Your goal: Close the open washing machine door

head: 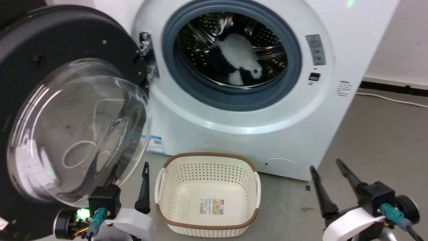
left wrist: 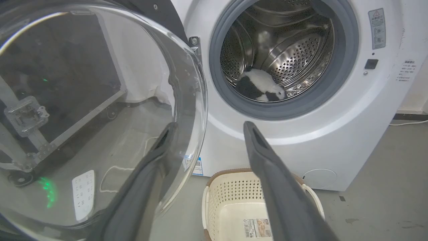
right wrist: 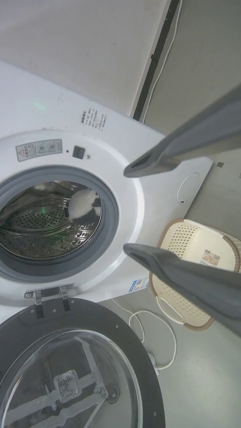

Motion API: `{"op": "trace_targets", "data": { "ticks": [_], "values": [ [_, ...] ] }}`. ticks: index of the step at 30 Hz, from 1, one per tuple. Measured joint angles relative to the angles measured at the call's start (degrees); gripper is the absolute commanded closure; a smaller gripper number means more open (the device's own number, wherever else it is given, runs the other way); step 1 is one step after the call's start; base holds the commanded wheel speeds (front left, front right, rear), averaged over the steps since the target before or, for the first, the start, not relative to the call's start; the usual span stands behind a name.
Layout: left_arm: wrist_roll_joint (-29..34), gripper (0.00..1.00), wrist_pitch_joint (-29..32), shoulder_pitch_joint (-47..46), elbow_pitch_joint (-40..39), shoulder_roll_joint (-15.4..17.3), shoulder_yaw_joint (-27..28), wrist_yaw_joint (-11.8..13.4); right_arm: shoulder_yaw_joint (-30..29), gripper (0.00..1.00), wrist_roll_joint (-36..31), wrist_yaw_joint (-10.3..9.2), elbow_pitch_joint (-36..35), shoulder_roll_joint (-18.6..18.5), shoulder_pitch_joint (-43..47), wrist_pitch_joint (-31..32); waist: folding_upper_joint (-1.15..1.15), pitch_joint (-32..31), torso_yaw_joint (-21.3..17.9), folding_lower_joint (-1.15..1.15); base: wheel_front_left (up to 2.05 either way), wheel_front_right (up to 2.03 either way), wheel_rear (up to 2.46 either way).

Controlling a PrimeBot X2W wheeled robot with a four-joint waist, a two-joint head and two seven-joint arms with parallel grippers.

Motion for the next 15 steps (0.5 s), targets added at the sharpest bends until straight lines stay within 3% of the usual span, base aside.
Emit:
{"op": "trace_targets", "data": {
  "ticks": [15],
  "values": [
    [-0.04,0.00,-1.90,1.42,-1.96,0.19,0.42,1.24,4.68,0.00,0.08,0.00,2.71,-0.02,-1.69,-1.69,0.00,0.80,4.34,0.01,-0.05,-0.05,-0.05]
  ]
}}
